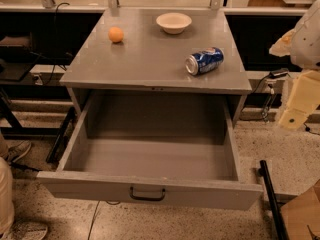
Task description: Place pepsi can into top drawer
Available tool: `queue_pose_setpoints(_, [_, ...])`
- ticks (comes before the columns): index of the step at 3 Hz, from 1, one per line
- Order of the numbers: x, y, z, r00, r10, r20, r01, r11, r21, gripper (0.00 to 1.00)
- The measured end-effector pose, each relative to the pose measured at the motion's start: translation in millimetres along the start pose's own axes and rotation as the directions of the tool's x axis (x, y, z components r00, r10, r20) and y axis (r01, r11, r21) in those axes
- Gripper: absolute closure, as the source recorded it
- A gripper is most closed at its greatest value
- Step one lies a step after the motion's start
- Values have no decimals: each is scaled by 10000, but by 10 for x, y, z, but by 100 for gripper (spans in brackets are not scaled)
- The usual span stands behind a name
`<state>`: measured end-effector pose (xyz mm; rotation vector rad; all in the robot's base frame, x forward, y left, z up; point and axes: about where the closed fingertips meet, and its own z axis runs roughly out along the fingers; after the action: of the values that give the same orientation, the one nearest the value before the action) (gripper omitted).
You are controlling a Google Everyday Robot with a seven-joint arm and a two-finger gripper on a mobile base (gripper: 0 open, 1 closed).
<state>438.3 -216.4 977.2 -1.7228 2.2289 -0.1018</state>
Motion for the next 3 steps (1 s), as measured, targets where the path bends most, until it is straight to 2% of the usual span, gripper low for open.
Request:
queue_pose_setpoints(1, [-12,-21,-11,10000,-40,34,40,10000,88,0])
queue_pose_setpoints(2, [-88,-361,78,9982,-548,257,529,9963,679,0])
queue_pose_setpoints(3, [-334,-886,326,9876,-1548,273,1492,9778,1472,0])
